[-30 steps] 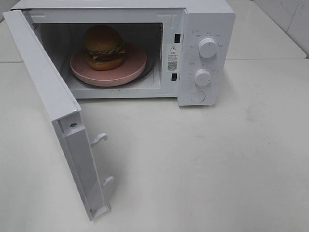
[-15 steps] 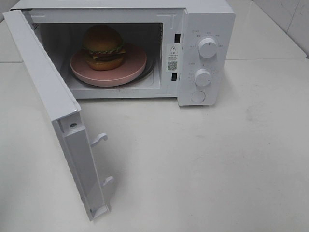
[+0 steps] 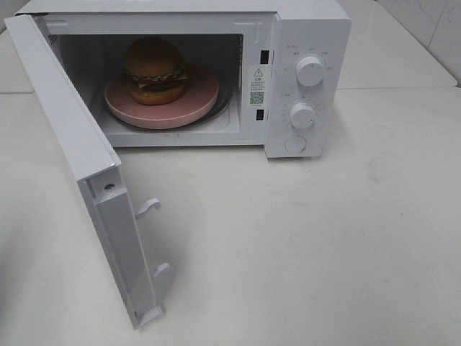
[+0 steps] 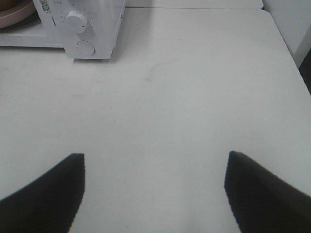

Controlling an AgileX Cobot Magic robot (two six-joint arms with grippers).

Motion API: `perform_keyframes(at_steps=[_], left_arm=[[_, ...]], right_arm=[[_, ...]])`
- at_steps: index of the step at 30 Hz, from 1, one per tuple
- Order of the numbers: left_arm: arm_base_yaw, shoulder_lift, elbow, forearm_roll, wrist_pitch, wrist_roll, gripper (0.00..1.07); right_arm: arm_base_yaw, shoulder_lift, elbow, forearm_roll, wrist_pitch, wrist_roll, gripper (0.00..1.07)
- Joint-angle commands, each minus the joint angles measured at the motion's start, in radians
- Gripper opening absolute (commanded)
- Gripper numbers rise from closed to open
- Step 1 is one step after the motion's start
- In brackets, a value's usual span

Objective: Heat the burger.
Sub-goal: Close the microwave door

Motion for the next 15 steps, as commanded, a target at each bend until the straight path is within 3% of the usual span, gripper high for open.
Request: perform_keyframes(at_steps=[1, 10, 12, 13, 15], left_arm=[[0.004, 0.065, 0.065, 0.002, -0.253, 0.004, 0.0], [0.004, 0.222, 0.143, 0.039, -0.615, -0.029, 0.0], [0.004, 0.307, 0.143, 0.101, -0.665, -0.09, 0.0], [0.004, 0.307, 0.143, 0.101, -0.665, -0.09, 0.0], [0.004, 0.39, 0.143, 0.213, -0.713, -0.158, 0.0]], right_arm=[[-0.007, -0.027, -0.001, -0.002, -0.011, -0.009, 0.76], [-0.007, -0.027, -0.001, -0.002, -0.011, -0.009, 0.76], [-0.007, -0.027, -0.001, -0.002, -0.011, -0.009, 0.76], [-0.007, -0.027, -0.001, -0.002, -0.011, -0.009, 0.76], [-0.007, -0.027, -0.001, -0.002, -0.011, -0.009, 0.76]])
